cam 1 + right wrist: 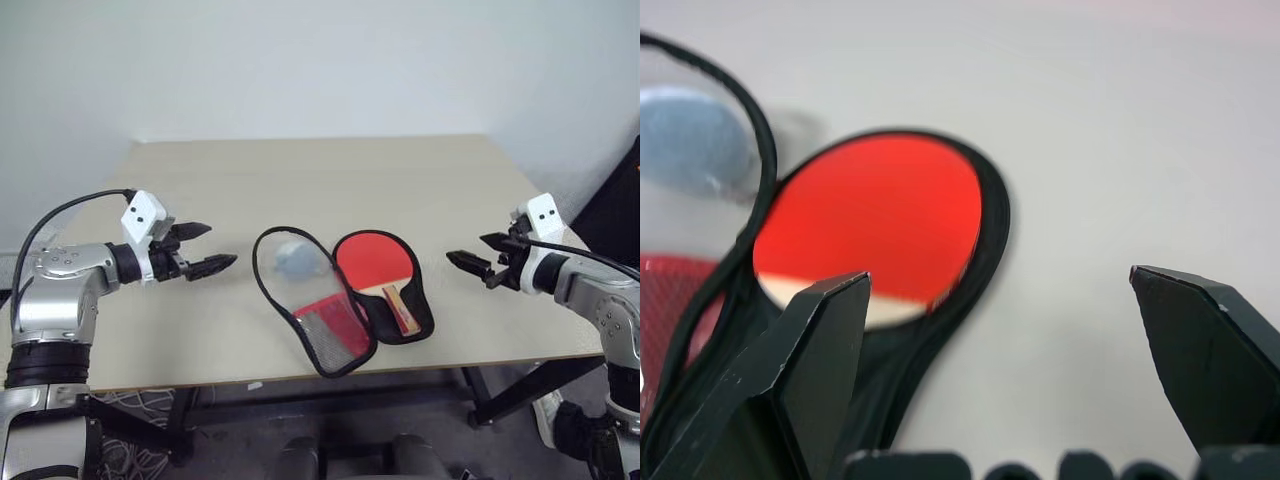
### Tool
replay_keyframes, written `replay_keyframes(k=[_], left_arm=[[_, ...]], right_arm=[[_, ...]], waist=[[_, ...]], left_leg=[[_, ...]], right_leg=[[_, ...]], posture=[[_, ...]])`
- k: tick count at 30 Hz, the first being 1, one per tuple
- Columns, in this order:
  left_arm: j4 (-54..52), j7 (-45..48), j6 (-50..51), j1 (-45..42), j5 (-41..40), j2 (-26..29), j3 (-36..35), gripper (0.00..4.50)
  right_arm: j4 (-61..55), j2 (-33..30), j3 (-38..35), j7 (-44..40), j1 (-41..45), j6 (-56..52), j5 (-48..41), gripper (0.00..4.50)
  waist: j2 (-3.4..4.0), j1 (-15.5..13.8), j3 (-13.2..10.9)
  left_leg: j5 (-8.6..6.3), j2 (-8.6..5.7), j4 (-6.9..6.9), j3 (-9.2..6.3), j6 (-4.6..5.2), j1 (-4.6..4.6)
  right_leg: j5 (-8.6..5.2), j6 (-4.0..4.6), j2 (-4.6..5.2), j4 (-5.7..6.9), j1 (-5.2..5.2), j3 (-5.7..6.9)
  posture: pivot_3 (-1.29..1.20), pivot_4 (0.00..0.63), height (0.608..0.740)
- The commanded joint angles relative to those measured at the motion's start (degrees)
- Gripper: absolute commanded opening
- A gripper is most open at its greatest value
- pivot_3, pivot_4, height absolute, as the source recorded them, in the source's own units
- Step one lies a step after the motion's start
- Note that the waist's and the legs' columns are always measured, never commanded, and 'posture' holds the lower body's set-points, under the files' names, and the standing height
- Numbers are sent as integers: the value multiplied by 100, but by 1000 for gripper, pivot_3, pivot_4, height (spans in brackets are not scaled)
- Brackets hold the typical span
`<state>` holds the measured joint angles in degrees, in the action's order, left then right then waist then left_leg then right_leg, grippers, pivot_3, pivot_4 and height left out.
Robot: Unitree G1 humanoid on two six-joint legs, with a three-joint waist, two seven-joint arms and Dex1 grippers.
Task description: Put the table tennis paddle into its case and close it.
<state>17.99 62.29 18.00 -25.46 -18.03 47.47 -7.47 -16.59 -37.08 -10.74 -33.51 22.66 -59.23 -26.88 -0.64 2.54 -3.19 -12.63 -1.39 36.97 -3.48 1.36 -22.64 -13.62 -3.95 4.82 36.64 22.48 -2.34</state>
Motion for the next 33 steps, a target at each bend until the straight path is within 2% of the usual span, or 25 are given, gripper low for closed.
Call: replay_keyframes(k=[1, 4, 9, 13, 16, 24, 30, 33], left_arm=[[-68, -294, -175, -21, 260, -307, 268, 4500], [-225, -414, -69, -77, 212, -688, 399, 4500], [-418, -449, -50, 4, 179, -945, 508, 2792], [-1327, -114, 571, 125, -557, -1030, 389, 1334], [-1560, -121, 898, -4, -757, -1023, 392, 269], [-1443, -837, 1402, -674, -411, -1907, 1091, 269], [-1657, -1114, 1509, -593, -281, -2245, 1411, 269], [-1833, -1156, 1729, -525, -342, -2240, 1453, 269]], right_arm=[[-201, 57, -111, 131, 158, 94, -90, 4492], [-321, 109, -74, 240, 233, 19, -143, 4492], [-382, 158, -86, 378, 378, -70, -207, 4500], [-150, 134, -67, 448, 385, 12, -119, 4500], [-183, 219, -30, 534, 302, 11, -114, 4500], [-110, 451, -146, 747, 350, 46, -174, 4500], [8, 731, -115, 1011, 244, 216, -93, 4500], [23, 718, -213, 1083, 273, 296, -69, 4500]], waist=[[-1, -39, 0], [-4, -118, 0], [-4, -130, 0], [-4, -129, 0], [-3, -132, 0], [-5, -155, 1], [-2, -125, 1], [-2, -129, 1]], left_leg=[[0, -4, 1, -1, 0, -1], [0, -5, 7, 2, 1, -2], [0, -3, 10, 1, 1, -3], [0, -3, 10, 2, 1, -4], [0, -3, 10, 2, 1, -4], [3, -11, 19, -3, 6, -4], [3, -2, 10, 0, 6, 2], [3, -4, 13, -1, 6, 0]], right_leg=[[0, -1, 3, 0, -1, -1], [1, -1, 4, 2, -2, -3], [5, 5, 1, 4, 0, -2], [4, 3, 2, 4, 0, -3], [3, 3, 2, 4, 0, -2], [2, -2, 0, 4, -11, 0], [5, 2, -10, 7, -7, -7], [3, 0, -11, 6, -8, -7]], posture=[[0, 0, 740], [0, 0, 740], [0, 0, 740], [0, 0, 740], [0, 0, 740], [0, 0, 740], [0, 0, 740], [0, 0, 740]])
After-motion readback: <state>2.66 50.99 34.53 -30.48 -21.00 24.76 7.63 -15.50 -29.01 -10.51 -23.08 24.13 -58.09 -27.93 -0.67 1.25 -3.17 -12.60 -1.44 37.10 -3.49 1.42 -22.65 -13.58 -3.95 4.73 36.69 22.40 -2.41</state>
